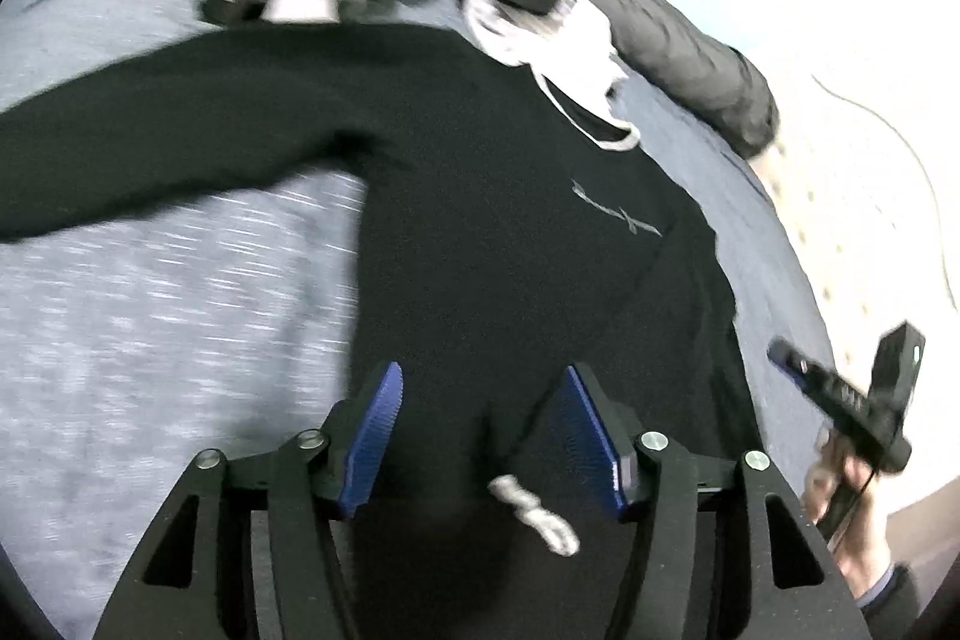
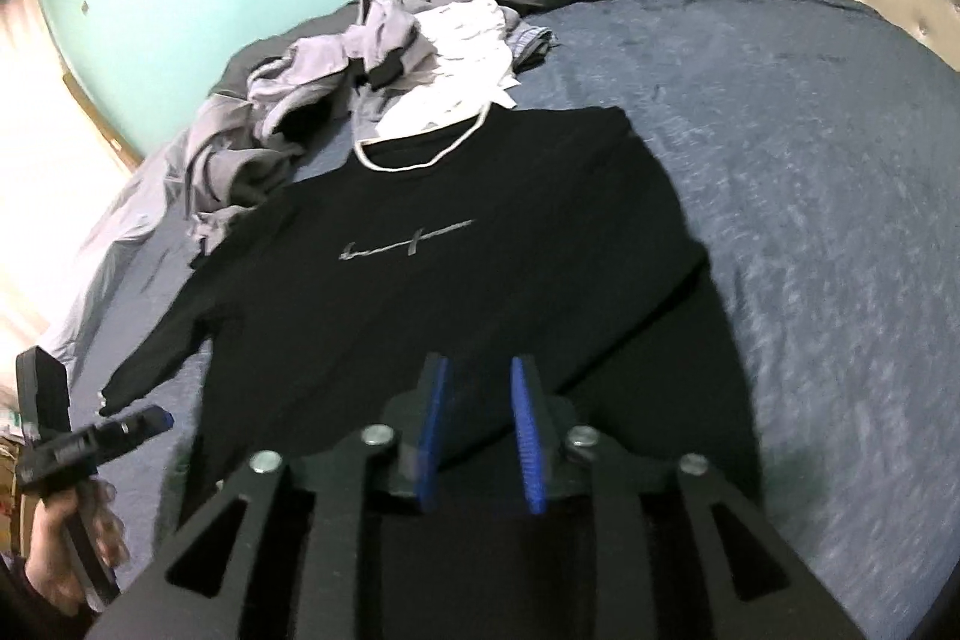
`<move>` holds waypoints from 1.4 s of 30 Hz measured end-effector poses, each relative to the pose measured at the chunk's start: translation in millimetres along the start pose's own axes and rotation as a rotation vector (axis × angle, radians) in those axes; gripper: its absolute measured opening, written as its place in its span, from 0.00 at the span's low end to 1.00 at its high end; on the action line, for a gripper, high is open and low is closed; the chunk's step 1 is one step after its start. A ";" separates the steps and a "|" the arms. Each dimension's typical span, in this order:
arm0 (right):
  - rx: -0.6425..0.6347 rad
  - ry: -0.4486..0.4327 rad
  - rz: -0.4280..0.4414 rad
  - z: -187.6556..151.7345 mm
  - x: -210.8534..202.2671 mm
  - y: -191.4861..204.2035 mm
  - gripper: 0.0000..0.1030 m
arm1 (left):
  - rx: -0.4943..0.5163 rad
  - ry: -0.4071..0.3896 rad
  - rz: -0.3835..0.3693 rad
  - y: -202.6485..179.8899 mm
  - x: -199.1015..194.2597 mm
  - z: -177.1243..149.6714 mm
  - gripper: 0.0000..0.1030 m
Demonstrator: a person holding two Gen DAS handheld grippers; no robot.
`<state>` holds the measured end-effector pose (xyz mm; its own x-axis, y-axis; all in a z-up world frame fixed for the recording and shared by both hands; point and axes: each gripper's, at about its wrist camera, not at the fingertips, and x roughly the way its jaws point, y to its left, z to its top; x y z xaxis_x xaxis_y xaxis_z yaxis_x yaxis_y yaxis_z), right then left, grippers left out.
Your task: Fold clothes
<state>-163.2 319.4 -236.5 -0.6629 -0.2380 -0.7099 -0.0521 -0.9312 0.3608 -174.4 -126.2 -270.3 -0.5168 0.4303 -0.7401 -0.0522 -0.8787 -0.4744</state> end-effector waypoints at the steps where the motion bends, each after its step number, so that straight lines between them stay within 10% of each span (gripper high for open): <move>1: 0.007 0.000 0.016 -4.2 -0.4 3.6 0.40 | -0.013 -0.006 0.017 8.4 -9.3 3.1 0.60; 14: 0.059 0.002 0.187 -37.0 7.9 29.3 0.57 | -0.300 -0.022 0.259 173.7 -90.4 14.1 0.68; 38: 0.028 0.048 0.150 -43.6 28.9 26.2 0.61 | -0.519 -0.217 0.295 286.7 -103.0 40.9 0.68; 42: 0.035 0.054 0.143 -45.3 32.2 22.0 0.64 | -0.514 -0.230 0.286 293.2 -99.7 47.9 0.42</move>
<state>-151.8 278.7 -278.9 -0.6245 -0.3828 -0.6808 0.0132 -0.8767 0.4809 -179.1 -436.6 -312.7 -0.6231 0.0874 -0.7772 0.5028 -0.7164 -0.4837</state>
